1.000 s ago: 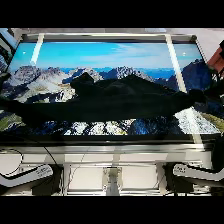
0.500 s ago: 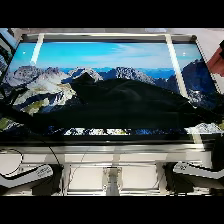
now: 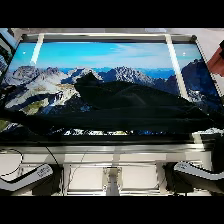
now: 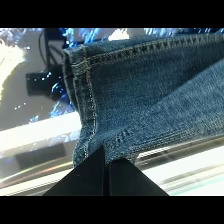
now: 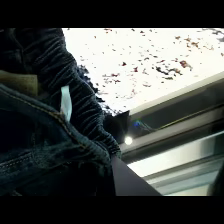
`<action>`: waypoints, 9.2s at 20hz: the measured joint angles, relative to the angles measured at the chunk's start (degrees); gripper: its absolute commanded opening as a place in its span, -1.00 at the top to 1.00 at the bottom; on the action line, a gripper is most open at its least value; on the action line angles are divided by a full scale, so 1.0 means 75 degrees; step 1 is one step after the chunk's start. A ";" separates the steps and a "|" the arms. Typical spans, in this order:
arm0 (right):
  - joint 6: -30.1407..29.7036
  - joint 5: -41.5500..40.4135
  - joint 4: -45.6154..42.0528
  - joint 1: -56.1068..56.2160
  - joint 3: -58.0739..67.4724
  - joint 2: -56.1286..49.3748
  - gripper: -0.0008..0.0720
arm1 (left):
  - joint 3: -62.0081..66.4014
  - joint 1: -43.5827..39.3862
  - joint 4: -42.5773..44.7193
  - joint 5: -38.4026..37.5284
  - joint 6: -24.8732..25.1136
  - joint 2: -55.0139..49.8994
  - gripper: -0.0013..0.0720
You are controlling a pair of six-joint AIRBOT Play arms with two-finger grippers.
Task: Fold the clothes and pants, and hang the long-sleeved shirts on hangers.
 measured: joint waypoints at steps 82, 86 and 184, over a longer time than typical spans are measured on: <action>0.2710 -0.1918 0.2168 0.4721 0.3756 -0.4255 -0.20 | 0.6231 -0.2311 0.3908 -0.1279 -0.7015 -0.4223 0.90; 0.2783 -0.1944 0.2189 0.4945 0.3850 -0.4485 0.80 | 0.6228 -0.2288 0.3960 -0.1373 -0.6988 -0.4304 0.90; 0.1877 0.2906 0.1451 0.4637 0.6677 -0.4167 0.61 | 0.0140 -0.0192 0.0697 0.0621 -0.4753 -0.1810 0.91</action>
